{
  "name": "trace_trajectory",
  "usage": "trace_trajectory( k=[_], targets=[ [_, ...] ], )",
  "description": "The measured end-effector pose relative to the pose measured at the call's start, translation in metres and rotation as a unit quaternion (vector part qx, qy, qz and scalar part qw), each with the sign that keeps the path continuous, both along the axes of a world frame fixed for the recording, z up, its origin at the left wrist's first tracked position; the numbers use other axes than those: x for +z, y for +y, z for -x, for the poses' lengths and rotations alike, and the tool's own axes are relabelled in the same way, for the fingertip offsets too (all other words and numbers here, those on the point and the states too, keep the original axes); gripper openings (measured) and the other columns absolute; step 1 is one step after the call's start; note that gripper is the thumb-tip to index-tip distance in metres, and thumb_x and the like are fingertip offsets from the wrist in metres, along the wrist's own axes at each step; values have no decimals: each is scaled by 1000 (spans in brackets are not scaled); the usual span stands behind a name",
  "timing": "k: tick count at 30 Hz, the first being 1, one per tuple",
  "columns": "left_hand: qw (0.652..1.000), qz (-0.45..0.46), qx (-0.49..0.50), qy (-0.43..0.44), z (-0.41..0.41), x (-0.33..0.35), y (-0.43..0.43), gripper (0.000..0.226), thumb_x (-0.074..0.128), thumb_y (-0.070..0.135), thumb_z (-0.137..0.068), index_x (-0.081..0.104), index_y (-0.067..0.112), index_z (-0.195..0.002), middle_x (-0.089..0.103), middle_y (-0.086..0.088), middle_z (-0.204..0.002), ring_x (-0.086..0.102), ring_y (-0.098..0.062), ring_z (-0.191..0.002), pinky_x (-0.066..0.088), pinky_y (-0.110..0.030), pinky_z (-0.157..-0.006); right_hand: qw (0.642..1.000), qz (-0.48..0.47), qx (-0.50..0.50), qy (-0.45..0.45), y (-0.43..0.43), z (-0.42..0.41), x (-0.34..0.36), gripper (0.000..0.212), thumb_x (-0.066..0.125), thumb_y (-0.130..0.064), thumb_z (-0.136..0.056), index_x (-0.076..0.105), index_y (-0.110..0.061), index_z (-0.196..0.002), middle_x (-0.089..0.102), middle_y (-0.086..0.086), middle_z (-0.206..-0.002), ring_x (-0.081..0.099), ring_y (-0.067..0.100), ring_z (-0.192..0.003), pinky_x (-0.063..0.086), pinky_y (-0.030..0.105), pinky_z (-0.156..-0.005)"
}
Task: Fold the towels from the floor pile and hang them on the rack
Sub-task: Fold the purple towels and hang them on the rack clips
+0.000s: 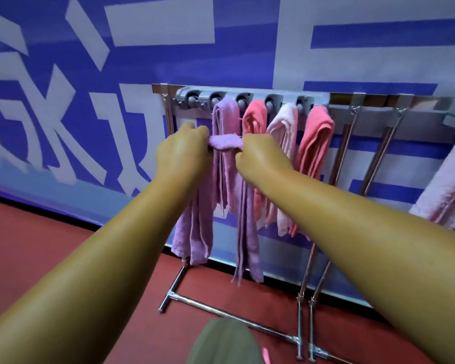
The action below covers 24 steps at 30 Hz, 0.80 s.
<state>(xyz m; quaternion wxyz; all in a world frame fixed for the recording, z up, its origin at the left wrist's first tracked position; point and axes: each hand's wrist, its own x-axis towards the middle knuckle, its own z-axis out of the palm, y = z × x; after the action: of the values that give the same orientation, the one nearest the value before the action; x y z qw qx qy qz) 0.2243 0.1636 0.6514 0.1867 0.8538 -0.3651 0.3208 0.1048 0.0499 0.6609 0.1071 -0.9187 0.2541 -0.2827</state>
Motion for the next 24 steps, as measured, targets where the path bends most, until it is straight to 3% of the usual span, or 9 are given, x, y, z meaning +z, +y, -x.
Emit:
trace_trajectory(
  k=[4,9,13,15,17,19,20,24],
  targets=[
    [999,-30,14,-14,-34,-4,-7,21,66,9,-93,47,16,-96,40,-5,-98,46,-29,-73,26,-35,-48,999,27,23,31,5,-36,11,29,49,-12,-100,72,-11,-118,71,19,-111,62,37,-95,36,32,-71],
    [1000,-13,8,24,-71,-17,-15,17,59,3,-94,48,16,-92,42,-4,-94,47,-31,-74,28,-35,-50,996,57,30,67,10,-84,23,21,49,-12,-102,70,-14,-101,45,3,-76,61,34,-94,35,32,-69],
    [997,52,1,56,-105,-13,-18,7,53,14,-99,58,11,-94,52,-6,-95,54,-35,-78,37,-39,-57,996,35,10,75,7,-113,34,21,51,-7,-101,72,-11,-103,57,5,-87,63,31,-98,37,29,-68],
    [995,73,5,67,-118,-4,-20,8,52,14,-94,59,12,-92,56,-5,-92,55,-34,-77,40,-37,-56,996,38,-19,77,6,-120,41,27,51,-6,-100,60,-19,-77,50,0,-79,63,28,-98,37,27,-63],
    [993,87,8,80,-130,8,-22,9,53,16,-92,62,14,-93,58,-4,-91,57,-33,-77,41,-36,-57,996,49,-37,59,6,-130,52,36,53,-8,-97,42,-23,-67,50,0,-78,64,30,-103,46,28,-74],
    [992,98,5,82,-140,21,-25,10,53,17,-93,63,16,-93,60,-3,-91,58,-33,-77,44,-36,-58,998,46,-38,30,3,-144,65,25,55,-10,-94,47,-20,-73,64,5,-95,65,34,-105,52,34,-84],
    [992,100,4,79,-144,27,-27,9,53,17,-93,62,17,-92,60,-2,-90,58,-33,-76,43,-35,-57,998,37,-39,13,0,-150,71,18,55,-10,-93,51,-20,-78,63,7,-100,63,35,-99,50,35,-80],
    [992,95,7,85,-157,47,-45,13,53,11,-92,61,20,-91,63,-3,-83,58,-32,-71,31,-29,-50,998,45,-52,-13,-18,-170,88,18,51,-9,-91,51,-16,-75,56,8,-92,52,35,-83,38,34,-69]
  ],
)
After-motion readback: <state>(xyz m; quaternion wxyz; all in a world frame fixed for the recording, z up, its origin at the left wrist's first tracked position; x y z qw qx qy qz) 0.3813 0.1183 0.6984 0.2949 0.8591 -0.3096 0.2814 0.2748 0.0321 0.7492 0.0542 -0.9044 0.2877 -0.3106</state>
